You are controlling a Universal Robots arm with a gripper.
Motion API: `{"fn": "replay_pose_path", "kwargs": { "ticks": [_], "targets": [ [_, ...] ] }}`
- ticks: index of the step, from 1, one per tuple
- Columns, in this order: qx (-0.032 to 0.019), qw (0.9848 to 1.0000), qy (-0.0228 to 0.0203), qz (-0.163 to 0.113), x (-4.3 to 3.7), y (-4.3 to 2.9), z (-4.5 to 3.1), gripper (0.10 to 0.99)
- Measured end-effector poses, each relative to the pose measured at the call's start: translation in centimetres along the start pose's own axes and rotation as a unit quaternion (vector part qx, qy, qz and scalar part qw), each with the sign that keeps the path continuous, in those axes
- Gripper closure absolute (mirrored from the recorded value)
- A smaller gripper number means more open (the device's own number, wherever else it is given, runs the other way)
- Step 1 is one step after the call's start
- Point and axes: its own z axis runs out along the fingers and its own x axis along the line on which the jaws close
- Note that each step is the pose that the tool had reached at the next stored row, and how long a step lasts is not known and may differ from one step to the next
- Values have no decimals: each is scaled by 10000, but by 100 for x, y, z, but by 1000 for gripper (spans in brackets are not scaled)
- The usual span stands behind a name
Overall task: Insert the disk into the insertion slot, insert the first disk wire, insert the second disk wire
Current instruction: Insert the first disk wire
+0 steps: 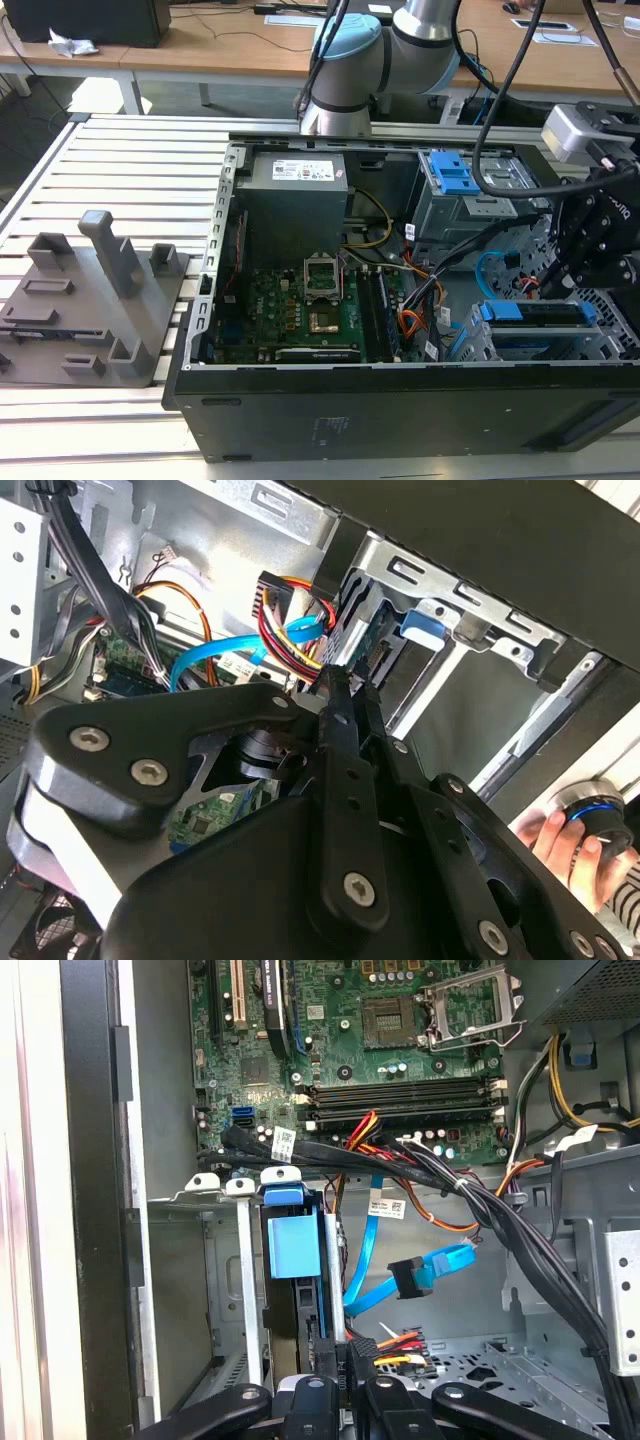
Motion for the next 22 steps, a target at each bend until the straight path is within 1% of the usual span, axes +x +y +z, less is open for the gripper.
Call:
{"fn": "replay_pose_path", "kwargs": {
  "ticks": [4,6,10,22],
  "targets": [
    [0,10000,-1,0,2,-1,12,918],
    [0,10000,-1,0,27,-4,14,918],
    [0,10000,-1,0,58,-34,20,918],
    [0,10000,0,0,105,-59,45,918]
  ]
}}
